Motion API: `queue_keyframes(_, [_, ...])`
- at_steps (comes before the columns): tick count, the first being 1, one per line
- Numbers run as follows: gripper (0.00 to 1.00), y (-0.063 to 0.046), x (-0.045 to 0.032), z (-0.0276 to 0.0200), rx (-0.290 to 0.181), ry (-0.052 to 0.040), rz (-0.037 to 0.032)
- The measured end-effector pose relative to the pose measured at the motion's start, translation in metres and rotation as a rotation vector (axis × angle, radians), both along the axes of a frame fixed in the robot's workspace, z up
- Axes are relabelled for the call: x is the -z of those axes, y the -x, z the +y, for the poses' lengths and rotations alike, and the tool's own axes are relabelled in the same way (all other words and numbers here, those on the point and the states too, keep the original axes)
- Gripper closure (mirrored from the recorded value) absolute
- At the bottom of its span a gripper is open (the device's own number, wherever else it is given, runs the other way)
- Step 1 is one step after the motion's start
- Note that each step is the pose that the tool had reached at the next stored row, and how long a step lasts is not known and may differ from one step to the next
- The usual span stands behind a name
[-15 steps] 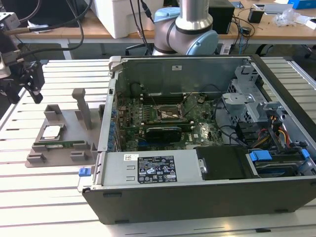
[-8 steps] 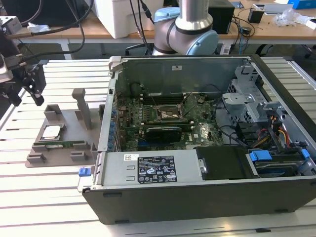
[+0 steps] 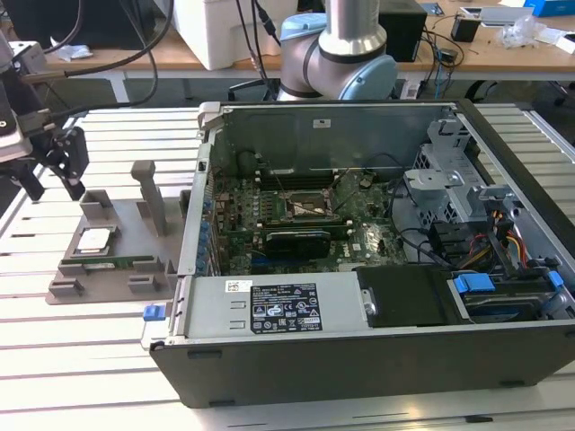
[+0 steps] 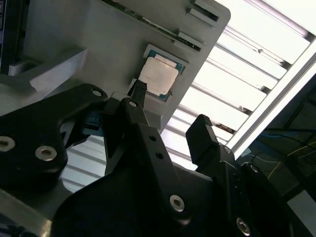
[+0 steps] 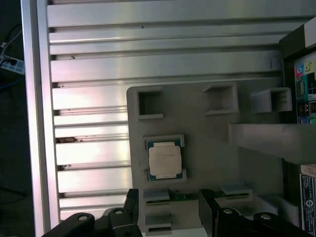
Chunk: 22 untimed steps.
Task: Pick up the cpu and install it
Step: 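Pick up the cpu and move it towards the insertion slot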
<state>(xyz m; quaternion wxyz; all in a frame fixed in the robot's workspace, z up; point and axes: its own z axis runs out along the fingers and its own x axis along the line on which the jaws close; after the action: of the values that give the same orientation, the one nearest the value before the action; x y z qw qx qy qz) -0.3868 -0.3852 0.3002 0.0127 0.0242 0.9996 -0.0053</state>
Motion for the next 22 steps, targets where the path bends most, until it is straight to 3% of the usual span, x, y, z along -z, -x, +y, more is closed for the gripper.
queue_keyframes(2, [0.40,-0.001,0.0014,-0.0001,-0.014,0.0078,0.0001])
queue_keyframes(7, [0.40,-0.004,0.0045,0.0000,-0.116,0.0082,-0.0005])
queue_keyframes(17, [0.40,-0.008,0.0231,0.0004,-0.119,0.0085,0.0009])
queue_keyframes(22, [0.40,-0.008,0.0376,0.0008,-0.119,0.0087,0.0010])
